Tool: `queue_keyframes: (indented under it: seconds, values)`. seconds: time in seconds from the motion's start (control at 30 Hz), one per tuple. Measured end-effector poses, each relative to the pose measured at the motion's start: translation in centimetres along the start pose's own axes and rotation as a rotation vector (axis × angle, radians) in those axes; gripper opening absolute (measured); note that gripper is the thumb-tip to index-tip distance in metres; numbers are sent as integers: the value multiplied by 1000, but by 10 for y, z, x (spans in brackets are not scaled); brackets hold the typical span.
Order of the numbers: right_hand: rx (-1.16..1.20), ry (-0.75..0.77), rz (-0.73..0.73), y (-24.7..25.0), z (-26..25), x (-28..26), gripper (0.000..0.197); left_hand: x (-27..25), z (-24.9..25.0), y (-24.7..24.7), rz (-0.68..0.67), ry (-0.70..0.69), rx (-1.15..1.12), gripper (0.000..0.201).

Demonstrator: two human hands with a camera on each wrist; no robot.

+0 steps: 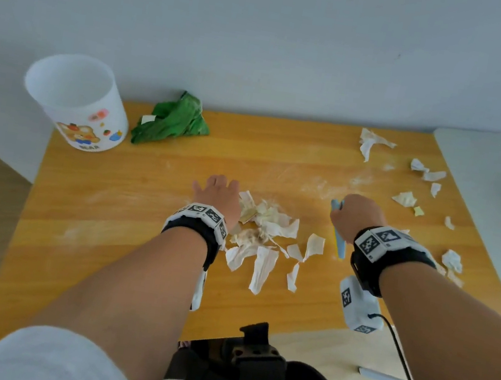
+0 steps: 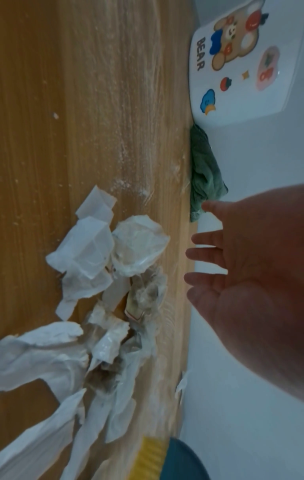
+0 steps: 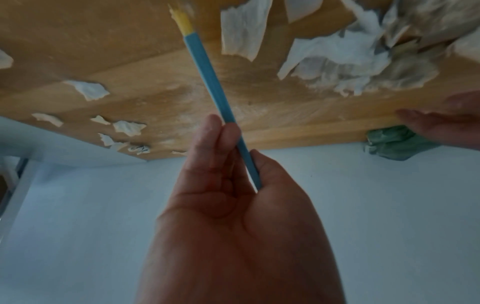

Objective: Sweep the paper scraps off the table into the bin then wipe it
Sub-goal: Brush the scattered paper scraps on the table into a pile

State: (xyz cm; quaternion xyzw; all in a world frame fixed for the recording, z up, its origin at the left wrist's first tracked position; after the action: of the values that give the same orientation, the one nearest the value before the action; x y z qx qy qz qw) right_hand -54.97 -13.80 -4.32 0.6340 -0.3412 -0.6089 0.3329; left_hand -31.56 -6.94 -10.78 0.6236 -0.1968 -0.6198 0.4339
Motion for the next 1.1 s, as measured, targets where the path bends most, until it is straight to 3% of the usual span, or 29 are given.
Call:
queue_keyframes:
  seconds: [0.2, 0.37, 0.47, 0.6, 0.73, 1.1]
  values:
    - [-36, 113, -87, -26, -34, -5, 24, 1, -7, -5, -26, 14, -58, 57]
    - [120, 222, -129, -14, -45, 1, 36, 2, -7, -3, -7, -10, -65, 46]
    - [146, 236, -65, 5, -37, 8, 33, 1, -8, 4, -9, -2, -61, 48]
    - [120, 233, -5, 26, -25, 14, 44, 2, 2, 17, -19, -18, -36, 46]
    - [128, 216, 30, 43, -13, 15, 30, 6, 18, 22, -27, -27, -8, 47]
    - [209, 268, 117, 96, 49, 51, 28, 35, 94, 52, 40, -63, 27, 43]
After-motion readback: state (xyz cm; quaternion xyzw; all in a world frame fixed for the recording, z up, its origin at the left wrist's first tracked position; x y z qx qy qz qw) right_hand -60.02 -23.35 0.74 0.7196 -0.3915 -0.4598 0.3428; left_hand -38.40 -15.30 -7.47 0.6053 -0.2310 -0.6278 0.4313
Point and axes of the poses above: each hand's wrist, its own x-axis towards the middle knuckle, its own y-axis out of the back of the hand, z = x × y, the point moved 8 cm from there along x, towards the middle knuckle, and after that the axes turned 10 degrees about -z, right-handed, at the moved point
